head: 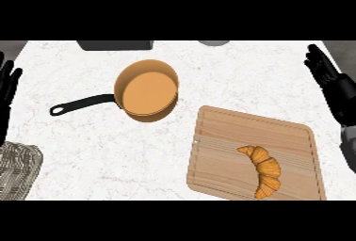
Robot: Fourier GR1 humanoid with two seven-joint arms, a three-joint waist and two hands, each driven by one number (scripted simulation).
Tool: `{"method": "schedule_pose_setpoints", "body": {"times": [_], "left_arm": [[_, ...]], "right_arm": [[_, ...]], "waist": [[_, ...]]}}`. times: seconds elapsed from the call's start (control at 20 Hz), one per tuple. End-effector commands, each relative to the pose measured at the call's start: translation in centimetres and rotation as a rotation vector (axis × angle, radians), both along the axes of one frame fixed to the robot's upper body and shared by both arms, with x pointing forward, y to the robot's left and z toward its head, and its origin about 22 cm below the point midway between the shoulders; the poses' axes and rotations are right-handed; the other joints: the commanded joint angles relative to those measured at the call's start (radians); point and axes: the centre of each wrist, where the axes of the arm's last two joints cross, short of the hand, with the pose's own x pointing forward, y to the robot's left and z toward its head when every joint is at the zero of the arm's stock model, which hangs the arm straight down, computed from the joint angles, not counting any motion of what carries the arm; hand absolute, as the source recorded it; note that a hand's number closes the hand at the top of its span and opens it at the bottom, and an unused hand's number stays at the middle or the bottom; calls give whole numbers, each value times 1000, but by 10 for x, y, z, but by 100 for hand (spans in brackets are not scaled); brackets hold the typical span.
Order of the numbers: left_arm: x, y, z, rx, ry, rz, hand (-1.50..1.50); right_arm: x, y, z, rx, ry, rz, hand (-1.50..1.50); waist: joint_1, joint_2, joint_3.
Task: Pick the croissant from the cutting board and place it in the pot
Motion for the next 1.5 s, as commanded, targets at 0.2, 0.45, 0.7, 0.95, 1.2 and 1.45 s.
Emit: {"method": "schedule_pose_setpoints", "body": {"times": [0.2,0.45,0.7,0.95,1.2,1.45], "left_arm": [[9,-19,-21,-36,92,31,0],[7,-48,-24,-93,185,-12,0],[16,-59,-31,-67,179,-4,0],[25,-58,-37,-78,205,1,0],[10,-45,-46,-73,215,18,0],[6,-54,-37,-86,203,6,0]], "right_arm": [[16,-11,-1,197,-95,386,150],[-9,-43,-66,-21,-175,341,-150],[15,-47,-58,60,-330,477,-150],[11,-60,-22,-70,-243,628,-150],[5,-40,9,-332,-73,794,-150],[0,-19,42,-640,25,874,-150]], "waist": [[25,34,3],[31,32,4],[25,25,1],[9,20,-1],[7,14,-4],[15,11,-3]]}}
